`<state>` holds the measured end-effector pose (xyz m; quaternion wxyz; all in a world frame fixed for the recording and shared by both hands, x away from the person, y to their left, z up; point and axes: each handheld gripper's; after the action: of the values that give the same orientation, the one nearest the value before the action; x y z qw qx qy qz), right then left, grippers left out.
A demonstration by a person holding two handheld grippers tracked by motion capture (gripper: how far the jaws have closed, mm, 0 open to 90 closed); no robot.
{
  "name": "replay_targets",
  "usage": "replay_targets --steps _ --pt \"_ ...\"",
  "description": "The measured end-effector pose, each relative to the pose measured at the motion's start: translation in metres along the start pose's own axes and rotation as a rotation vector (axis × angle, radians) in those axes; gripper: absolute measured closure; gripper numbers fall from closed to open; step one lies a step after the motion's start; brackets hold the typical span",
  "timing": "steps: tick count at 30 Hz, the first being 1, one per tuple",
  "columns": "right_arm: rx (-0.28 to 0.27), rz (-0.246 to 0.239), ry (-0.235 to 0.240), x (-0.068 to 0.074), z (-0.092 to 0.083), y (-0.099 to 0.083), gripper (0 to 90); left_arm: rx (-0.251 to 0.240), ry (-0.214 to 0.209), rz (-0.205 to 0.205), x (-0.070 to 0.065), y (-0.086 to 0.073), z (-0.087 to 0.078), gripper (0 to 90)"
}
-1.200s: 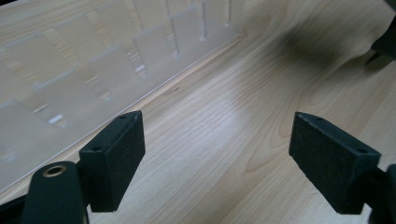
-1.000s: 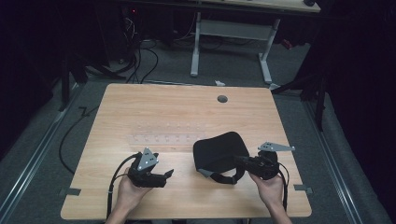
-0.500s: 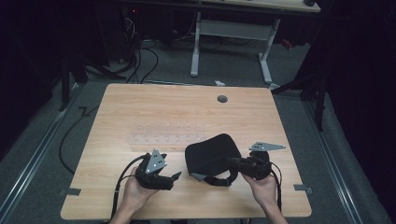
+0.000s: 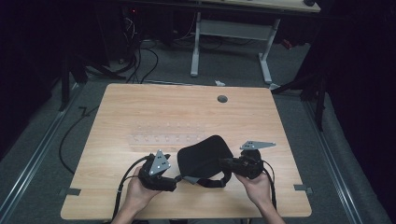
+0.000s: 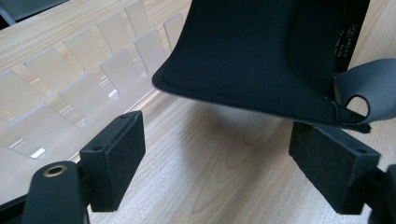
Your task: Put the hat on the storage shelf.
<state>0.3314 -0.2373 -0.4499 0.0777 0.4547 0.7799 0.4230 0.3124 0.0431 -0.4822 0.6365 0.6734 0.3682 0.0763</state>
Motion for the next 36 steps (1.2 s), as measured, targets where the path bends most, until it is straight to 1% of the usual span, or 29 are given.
replay_targets --steps 6,13,14,16,26,28,29,33,36 --pt "0.016 -0.007 0.005 0.003 0.004 0.002 84.0 -0.003 -0.001 0.004 -0.001 -0.001 0.001 19.2" --pt "0.030 -0.006 0.010 0.004 0.006 0.003 83.9 0.005 -0.007 0.008 -0.002 -0.002 0.002 19.3" --pt "0.030 -0.009 0.012 0.005 0.006 0.003 83.9 0.010 -0.008 0.018 -0.002 -0.003 0.002 19.5" --pt "0.032 -0.010 0.011 0.005 0.006 0.004 83.9 0.010 -0.008 0.016 -0.003 -0.003 0.003 19.7" --pt "0.031 -0.019 0.024 0.009 0.007 0.005 83.9 0.018 -0.005 0.022 -0.003 -0.004 0.003 21.2" --pt "0.022 -0.018 0.041 0.010 0.006 0.006 83.9 0.017 0.000 0.021 -0.003 -0.004 0.003 21.5" --pt "0.022 -0.018 0.041 0.010 0.006 0.006 83.9 0.019 0.001 0.022 -0.003 -0.004 0.003 21.5" --pt "0.018 -0.029 0.052 0.013 0.008 0.007 83.9 0.024 0.013 0.039 -0.003 -0.006 0.003 23.7" --pt "0.017 -0.029 0.062 0.013 0.009 0.008 83.8 0.023 0.012 0.039 -0.002 -0.005 0.002 26.2"
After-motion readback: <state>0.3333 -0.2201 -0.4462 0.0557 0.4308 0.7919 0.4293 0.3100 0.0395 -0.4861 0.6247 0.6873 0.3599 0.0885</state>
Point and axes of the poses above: each handheld gripper's, and its own axes: z roughly forward along the jaws, y roughly out of its top, x roughly to its left, and after that the axes turned 6 degrees about -y, right-handed
